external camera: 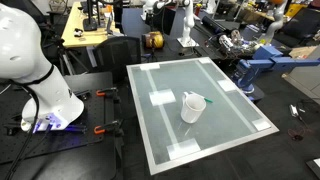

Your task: Put the pen in the white mug

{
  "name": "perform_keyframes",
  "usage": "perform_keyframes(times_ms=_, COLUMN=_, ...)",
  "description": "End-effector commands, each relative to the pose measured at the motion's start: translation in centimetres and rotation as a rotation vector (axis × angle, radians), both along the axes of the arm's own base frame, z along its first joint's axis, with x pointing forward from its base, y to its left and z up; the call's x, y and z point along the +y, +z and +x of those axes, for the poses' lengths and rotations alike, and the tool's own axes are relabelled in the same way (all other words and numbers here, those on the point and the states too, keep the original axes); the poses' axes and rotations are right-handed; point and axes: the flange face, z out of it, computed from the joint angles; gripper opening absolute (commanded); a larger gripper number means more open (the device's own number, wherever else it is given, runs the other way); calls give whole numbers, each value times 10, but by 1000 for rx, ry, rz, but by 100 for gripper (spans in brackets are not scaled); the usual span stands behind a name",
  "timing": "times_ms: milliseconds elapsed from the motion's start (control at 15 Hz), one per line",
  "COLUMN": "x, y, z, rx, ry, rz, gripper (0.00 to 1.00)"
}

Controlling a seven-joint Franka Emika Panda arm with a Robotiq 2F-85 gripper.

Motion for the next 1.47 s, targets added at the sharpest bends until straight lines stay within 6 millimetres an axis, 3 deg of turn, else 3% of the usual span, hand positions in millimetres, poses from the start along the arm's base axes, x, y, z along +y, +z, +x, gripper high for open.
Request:
perform_keyframes(times_ms=0, x=0, y=0, z=0, rx=1, ry=0, rz=0, gripper=100)
perform_keyframes(times_ms=800, x=1, y=1, z=2, rx=-19, ry=-3, rz=-6, gripper=100)
perform_keyframes(times_ms=1200, x=6, y=12, z=22, rx=-165, ry=-61, rz=-13, gripper=100)
perform_keyframes(times_ms=1400, x=3, y=19, z=44, rx=-276, ry=-105, rz=-27, gripper=100)
